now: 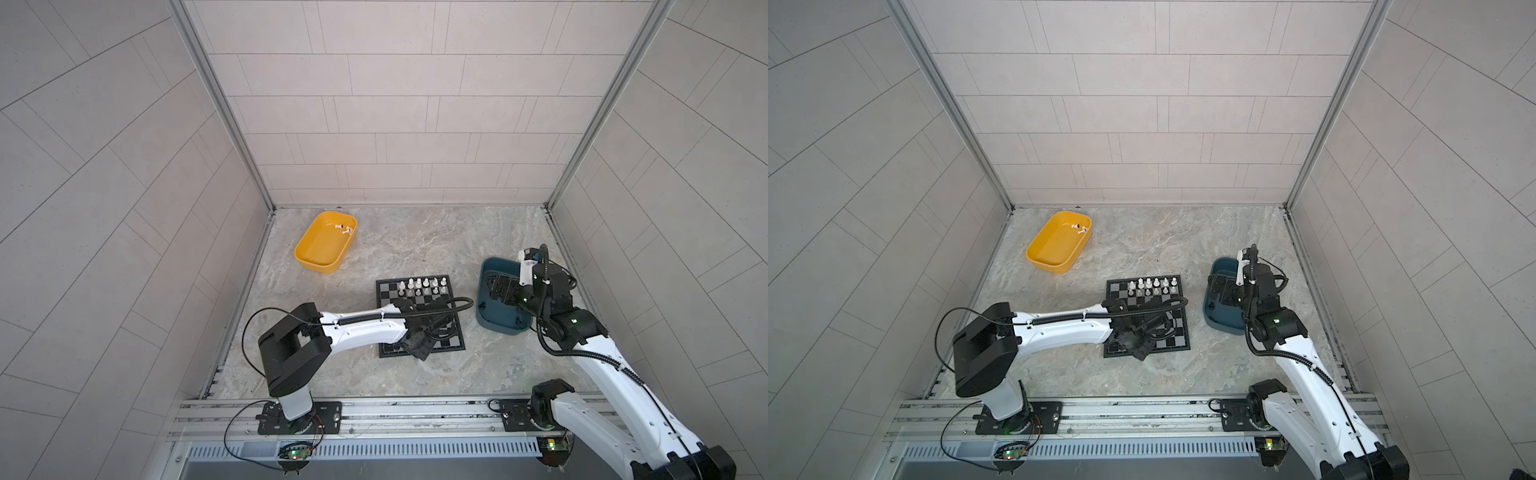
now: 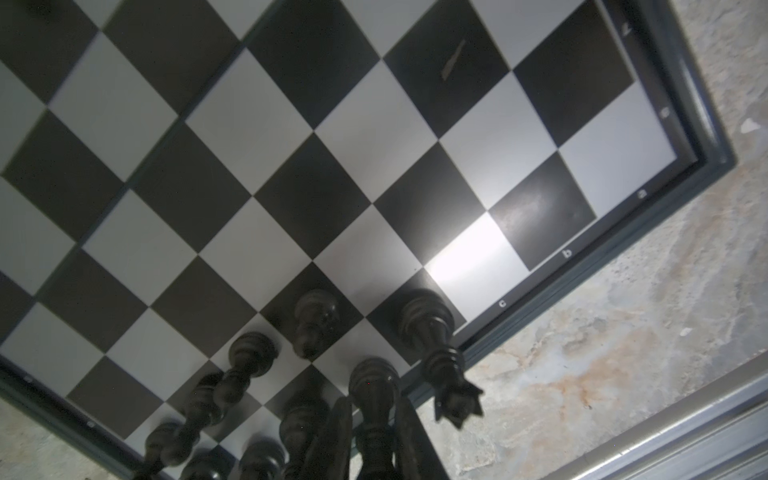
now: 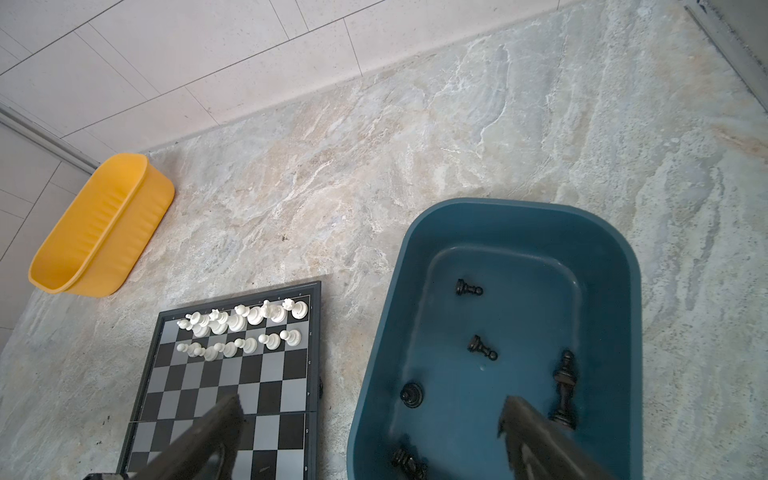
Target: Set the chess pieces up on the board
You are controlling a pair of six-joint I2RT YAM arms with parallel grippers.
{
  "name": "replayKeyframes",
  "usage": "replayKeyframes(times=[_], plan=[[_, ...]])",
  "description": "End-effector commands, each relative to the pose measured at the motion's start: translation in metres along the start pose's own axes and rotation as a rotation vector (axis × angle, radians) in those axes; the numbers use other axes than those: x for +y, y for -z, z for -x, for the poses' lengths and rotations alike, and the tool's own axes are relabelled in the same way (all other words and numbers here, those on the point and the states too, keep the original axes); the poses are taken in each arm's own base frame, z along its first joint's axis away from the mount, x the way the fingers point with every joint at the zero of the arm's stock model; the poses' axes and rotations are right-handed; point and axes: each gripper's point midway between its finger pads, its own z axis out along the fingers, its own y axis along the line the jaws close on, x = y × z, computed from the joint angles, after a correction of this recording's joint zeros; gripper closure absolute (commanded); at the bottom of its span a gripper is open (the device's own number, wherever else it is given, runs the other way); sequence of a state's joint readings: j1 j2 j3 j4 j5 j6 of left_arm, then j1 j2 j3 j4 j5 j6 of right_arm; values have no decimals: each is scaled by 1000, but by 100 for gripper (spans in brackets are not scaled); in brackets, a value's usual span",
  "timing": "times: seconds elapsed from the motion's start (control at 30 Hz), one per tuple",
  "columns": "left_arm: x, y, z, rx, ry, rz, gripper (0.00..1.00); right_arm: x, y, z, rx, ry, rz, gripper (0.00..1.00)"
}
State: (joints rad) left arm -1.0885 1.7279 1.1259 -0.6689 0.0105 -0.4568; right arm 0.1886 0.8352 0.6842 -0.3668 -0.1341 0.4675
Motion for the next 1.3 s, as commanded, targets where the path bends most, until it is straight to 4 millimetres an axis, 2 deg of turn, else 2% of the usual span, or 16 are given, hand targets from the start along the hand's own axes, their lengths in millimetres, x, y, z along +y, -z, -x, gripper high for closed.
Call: replayKeyframes(times=[0.0, 0.47, 0.57, 0.73, 0.93, 1.07, 1.13, 1.27], plan=[[3, 2, 9, -14, 23, 18, 77, 0, 3, 8, -20, 8, -8, 2], [2, 1, 12, -16, 36, -3, 76, 0, 3, 9, -21, 8, -8, 2], [1, 4, 13, -25, 35, -12, 70, 0, 3, 9, -21, 5, -9, 1], [2, 18, 15, -52, 31, -17, 56, -2, 4, 11, -26, -2, -26, 1], [6, 58, 22, -146, 35, -39, 39, -14, 1, 16, -2, -15, -115, 2], [0, 91, 33, -227, 14, -96, 33, -36, -8, 15, 44, -24, -238, 5], [2, 113, 43, -298, 21, -95, 30, -49, -19, 12, 80, -28, -295, 7], [12, 161, 70, -490, 33, -142, 15, -73, -53, 6, 166, -81, -373, 16]])
